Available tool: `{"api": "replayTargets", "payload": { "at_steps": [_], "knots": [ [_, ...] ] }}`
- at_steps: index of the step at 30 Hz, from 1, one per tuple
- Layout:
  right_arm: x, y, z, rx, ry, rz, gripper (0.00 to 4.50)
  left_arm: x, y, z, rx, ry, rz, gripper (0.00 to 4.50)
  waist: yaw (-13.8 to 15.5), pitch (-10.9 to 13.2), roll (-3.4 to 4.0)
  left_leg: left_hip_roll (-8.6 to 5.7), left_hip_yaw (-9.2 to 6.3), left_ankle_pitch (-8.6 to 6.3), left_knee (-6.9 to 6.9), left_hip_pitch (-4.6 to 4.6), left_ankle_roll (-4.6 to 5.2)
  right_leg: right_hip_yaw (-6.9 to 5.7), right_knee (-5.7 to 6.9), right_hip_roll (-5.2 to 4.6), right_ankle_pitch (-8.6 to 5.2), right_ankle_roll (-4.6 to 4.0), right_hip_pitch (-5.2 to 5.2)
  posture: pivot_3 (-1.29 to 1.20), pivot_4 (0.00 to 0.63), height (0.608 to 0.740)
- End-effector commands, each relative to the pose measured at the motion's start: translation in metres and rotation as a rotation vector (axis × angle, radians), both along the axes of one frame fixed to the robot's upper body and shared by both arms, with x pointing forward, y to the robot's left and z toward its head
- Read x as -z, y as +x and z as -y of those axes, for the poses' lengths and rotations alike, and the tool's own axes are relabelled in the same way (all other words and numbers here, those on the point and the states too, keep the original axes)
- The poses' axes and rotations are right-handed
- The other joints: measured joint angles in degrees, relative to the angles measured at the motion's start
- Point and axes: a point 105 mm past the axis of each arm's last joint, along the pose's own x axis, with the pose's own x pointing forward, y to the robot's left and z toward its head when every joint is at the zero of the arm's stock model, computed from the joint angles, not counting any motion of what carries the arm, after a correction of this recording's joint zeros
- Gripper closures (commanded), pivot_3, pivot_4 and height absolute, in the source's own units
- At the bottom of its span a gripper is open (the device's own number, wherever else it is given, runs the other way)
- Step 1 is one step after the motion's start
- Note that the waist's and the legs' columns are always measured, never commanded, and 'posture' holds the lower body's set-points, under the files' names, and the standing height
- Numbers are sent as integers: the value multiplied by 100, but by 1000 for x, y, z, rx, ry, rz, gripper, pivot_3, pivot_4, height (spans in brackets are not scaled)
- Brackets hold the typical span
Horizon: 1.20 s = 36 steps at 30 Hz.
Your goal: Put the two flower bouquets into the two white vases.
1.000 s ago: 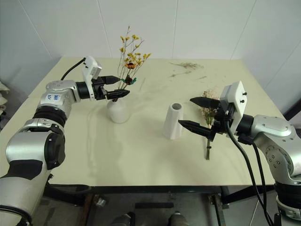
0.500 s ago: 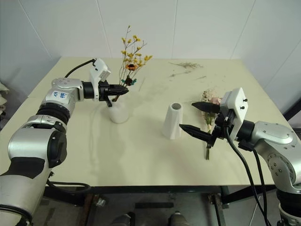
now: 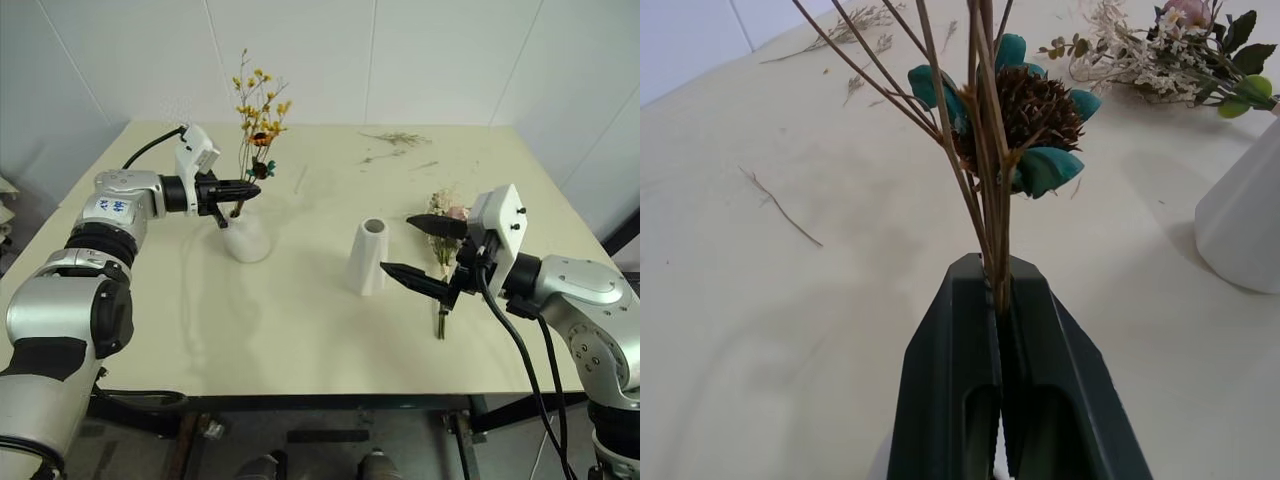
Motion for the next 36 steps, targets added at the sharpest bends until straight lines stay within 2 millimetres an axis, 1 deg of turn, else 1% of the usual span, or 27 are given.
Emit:
{"api": "replayTargets", "payload": {
  "at_steps": [1,14,18,19,21,26,30,33,36],
  "knots": [
    [-8,-2,-1,-12,-2,37,0,-11,-1,-3,2,-25,47,4456,0,0,0,0,0,0,0,0,0,0,0,0,0,0,0,0,150,740],
    [-9,-2,0,-9,-7,38,0,-4,-1,-1,8,-48,39,4456,-2,0,0,0,0,0,1,0,0,0,2,0,0,0,0,0,150,740],
    [-10,-1,0,-7,-9,39,0,0,-5,3,61,9,37,4456,-1,0,0,0,0,0,1,0,0,0,2,0,0,0,0,0,150,740],
    [-10,-1,0,-7,-9,39,0,0,-8,5,99,38,46,4247,0,0,0,0,0,0,1,0,0,0,2,0,0,0,0,0,150,740],
    [-10,-1,0,-6,-9,41,0,-1,-9,5,106,69,50,3778,2,0,0,0,0,0,1,0,0,0,2,0,0,0,0,0,150,740],
    [-11,0,0,-6,-11,41,0,-9,-8,3,89,-3,73,2239,2,0,0,0,0,0,1,0,0,0,3,0,0,0,0,0,150,740],
    [-11,0,0,-7,-13,41,0,-8,-8,-1,76,-6,68,987,1,0,0,0,0,0,1,0,0,0,2,0,0,0,0,0,150,740],
    [-11,1,1,-5,-16,41,0,-12,-9,-6,64,-14,90,66,-1,0,0,0,0,0,1,0,0,0,3,0,0,0,0,0,150,740],
    [-11,1,2,1,-24,41,0,-18,-12,-14,64,-24,111,27,-7,0,0,0,0,0,2,0,0,0,4,0,0,0,0,0,150,740]
  ]
}}
